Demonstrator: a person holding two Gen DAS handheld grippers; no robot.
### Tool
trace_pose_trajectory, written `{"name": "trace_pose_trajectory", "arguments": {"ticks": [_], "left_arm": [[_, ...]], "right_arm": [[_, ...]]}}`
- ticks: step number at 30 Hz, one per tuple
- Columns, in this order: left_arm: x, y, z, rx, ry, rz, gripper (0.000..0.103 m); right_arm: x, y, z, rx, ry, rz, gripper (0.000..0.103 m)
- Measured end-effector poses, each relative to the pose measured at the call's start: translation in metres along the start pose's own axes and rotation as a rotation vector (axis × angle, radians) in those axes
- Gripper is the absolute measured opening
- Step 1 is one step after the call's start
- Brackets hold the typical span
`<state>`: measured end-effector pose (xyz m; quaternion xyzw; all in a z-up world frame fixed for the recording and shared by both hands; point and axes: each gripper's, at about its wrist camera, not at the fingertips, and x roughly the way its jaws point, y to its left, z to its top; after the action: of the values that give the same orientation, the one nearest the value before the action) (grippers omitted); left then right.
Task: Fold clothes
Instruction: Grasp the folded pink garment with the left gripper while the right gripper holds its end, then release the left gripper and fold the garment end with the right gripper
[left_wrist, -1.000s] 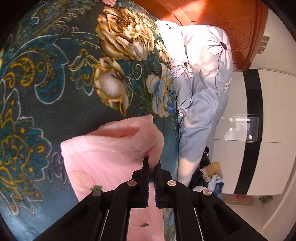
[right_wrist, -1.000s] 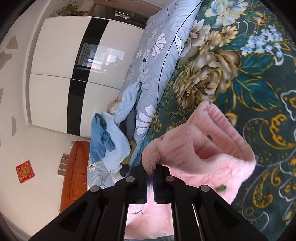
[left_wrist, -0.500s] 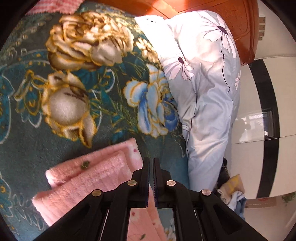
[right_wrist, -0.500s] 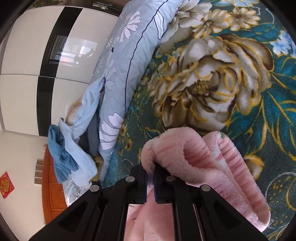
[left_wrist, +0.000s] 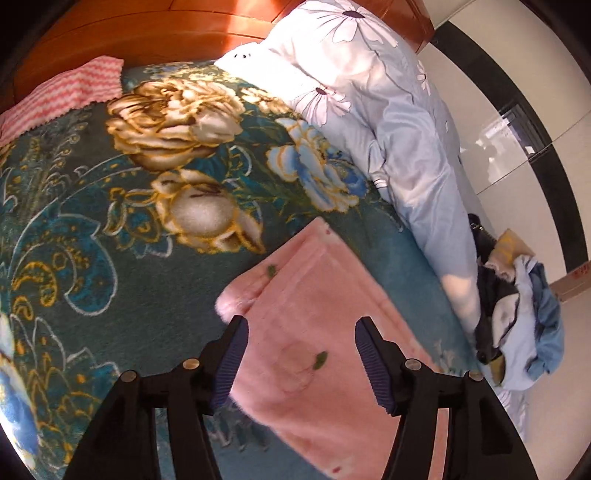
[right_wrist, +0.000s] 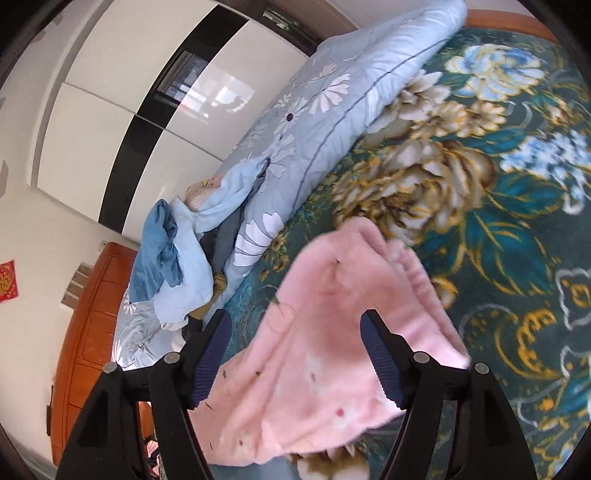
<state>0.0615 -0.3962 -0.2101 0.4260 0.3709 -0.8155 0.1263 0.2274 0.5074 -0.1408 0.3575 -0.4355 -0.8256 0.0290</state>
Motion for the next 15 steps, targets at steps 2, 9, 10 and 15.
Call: {"name": "trace_pose_trajectory", "arguments": {"ticks": [2, 9, 10, 15], "left_arm": [[0.000, 0.020, -0.017, -0.029, 0.036, -0.007, 0.064], [-0.004, 0.049, -0.064, -0.149, 0.117, -0.077, 0.064], [-0.005, 0.049, -0.069, -0.155, 0.131, -0.087, 0.064], [-0.012, 0.042, -0.087, -0.119, 0.144, -0.078, 0.065]], "right_arm": [[-0.014, -0.028, -0.020, 0.065, -0.009, -0.039, 0.073], [0.019, -0.089, -0.060, 0.357, 0.012, 0.063, 0.073], [0.027, -0.086, -0.060, 0.362, -0.003, 0.069, 0.075], [0.053, -0.052, -0.048, 0.280, -0.039, 0.020, 0.096]]}}
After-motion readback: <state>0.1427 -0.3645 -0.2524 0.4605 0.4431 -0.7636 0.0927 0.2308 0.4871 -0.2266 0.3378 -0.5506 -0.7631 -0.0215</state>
